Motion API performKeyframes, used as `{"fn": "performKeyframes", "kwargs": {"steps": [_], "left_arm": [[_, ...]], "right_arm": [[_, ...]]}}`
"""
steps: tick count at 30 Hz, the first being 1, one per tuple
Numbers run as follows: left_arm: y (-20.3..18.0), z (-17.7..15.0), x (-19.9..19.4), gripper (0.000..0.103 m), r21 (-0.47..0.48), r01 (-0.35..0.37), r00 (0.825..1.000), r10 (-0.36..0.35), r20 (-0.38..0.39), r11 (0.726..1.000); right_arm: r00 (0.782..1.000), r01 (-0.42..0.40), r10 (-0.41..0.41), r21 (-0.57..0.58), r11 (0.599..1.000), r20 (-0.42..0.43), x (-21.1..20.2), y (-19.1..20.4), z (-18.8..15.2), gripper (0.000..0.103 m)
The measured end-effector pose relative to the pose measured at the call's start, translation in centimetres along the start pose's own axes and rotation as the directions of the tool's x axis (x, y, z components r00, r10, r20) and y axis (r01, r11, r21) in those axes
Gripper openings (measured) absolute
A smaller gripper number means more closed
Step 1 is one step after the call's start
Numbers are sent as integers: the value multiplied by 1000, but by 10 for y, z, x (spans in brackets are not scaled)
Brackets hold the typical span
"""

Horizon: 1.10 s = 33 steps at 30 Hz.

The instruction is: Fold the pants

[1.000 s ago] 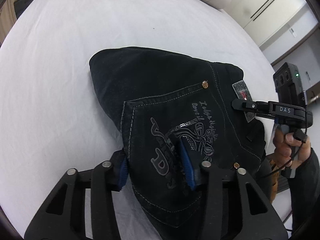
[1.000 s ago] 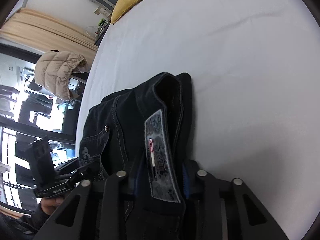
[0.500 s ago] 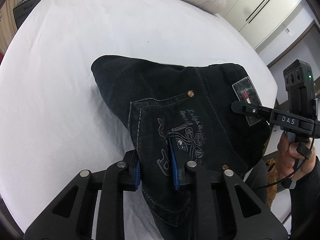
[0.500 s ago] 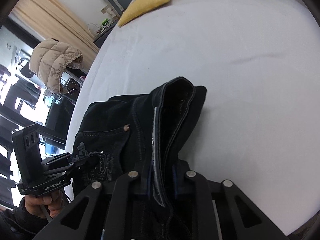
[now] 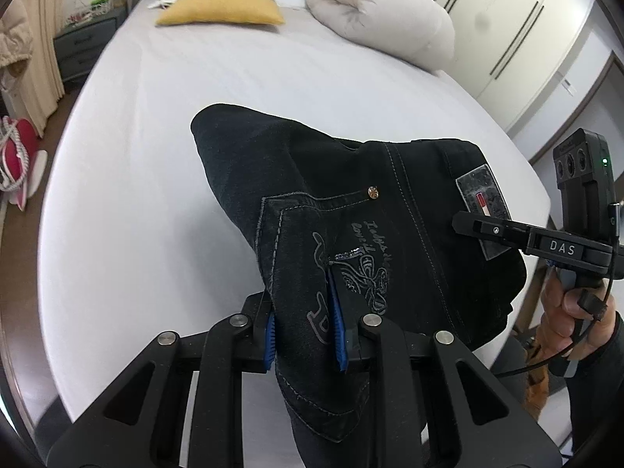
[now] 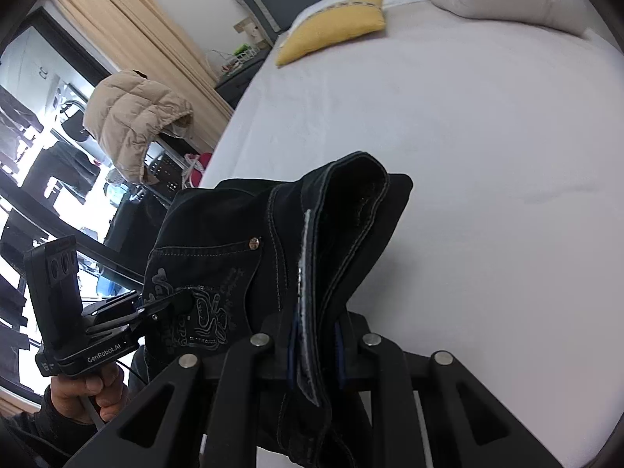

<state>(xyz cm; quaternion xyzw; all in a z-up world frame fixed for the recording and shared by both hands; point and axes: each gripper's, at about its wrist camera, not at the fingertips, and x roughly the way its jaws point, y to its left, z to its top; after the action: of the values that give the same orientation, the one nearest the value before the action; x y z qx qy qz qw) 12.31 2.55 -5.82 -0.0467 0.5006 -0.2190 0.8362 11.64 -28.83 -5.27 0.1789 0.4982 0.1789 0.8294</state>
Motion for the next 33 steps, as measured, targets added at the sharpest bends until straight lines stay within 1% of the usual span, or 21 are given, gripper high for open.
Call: {"fn": "performKeyframes", "kwargs": {"steps": [6,8,9,13,16,19,22,24,26,27,29,30,32,33], "left_arm": [[38,22,-8,20,-1,-70,997,70,31,998],[50,33,-8,20,5,-96,994,96,43,995],[61,43,-10,20,5,-106,993,105,47,994],[87,68,-5,20,-1,-123,990,123,63,992],[97,85,5,20,2,-123,990,123,67,992],[108,106,24,20,-4,-116,992,116,56,993],[128,127,50,20,-18,-104,994,104,38,994],[137,133,68,20,-26,-108,994,109,24,994],[145,135,83,14,-30,-129,992,130,8,991],[150,135,89,14,-38,-129,992,130,3,991],[161,135,101,14,-63,-124,992,124,-11,990],[163,138,107,14,-66,-124,992,124,-12,990],[166,142,115,14,-67,-122,992,122,-8,990],[166,141,116,14,-71,-119,993,119,-1,990]], "right_arm": [[1000,-20,21,-32,999,11,29,27,30,17],[999,-29,30,-39,999,20,38,35,44,17],[999,-32,33,-42,999,21,43,38,51,17],[999,-41,42,-48,998,28,66,46,85,17],[998,-49,50,-36,998,27,79,45,103,17],[998,-61,61,-1,998,15,95,32,117,17],[998,-65,66,43,997,-2,111,16,125,17],[997,-68,69,79,995,-17,122,3,127,17],[998,-54,59,121,991,-37,137,-13,128,17],[997,-43,52,150,988,-53,146,-24,127,17],[996,-48,63,203,978,-70,159,-42,122,17],[995,-48,66,228,973,-73,164,-51,118,18],[993,-68,89,249,966,-72,169,-61,112,27],[993,-66,88,252,965,-77,171,-64,110,28]]}}
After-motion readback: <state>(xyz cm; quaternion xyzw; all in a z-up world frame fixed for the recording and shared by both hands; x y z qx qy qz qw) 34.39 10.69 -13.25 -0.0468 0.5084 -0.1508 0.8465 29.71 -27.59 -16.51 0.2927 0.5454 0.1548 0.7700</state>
